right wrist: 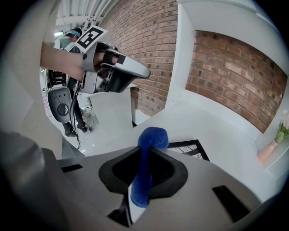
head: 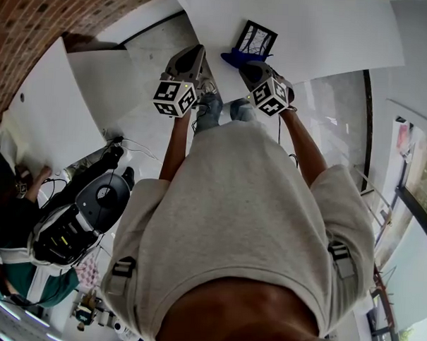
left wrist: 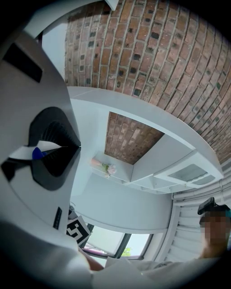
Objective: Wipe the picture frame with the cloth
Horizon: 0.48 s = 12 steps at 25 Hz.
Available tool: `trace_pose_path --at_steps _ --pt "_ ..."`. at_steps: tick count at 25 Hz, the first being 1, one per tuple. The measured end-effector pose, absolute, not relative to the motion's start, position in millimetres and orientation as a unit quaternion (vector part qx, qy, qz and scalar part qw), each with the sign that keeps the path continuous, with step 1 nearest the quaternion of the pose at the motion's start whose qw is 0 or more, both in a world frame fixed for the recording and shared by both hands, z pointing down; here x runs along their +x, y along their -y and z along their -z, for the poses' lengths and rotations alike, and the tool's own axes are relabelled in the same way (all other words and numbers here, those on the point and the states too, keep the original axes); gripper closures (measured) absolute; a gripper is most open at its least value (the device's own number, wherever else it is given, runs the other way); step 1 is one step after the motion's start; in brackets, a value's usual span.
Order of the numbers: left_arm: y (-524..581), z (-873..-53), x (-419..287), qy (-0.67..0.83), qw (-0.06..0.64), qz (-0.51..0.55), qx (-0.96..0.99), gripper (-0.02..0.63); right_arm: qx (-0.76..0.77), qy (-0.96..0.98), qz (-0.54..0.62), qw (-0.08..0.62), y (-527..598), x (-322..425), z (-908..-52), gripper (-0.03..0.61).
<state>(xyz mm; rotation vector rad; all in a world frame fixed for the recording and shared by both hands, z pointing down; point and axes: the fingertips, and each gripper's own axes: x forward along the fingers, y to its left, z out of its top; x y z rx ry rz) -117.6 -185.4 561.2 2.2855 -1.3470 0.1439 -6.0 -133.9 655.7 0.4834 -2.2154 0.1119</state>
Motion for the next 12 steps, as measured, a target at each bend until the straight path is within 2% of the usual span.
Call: trace_pose_path --at_steps 12 --pt "188 -561 -114 0.491 0.239 -0.053 0.836 0.597 0.21 0.893 -0.001 0.399 168 -2 -619 0.517"
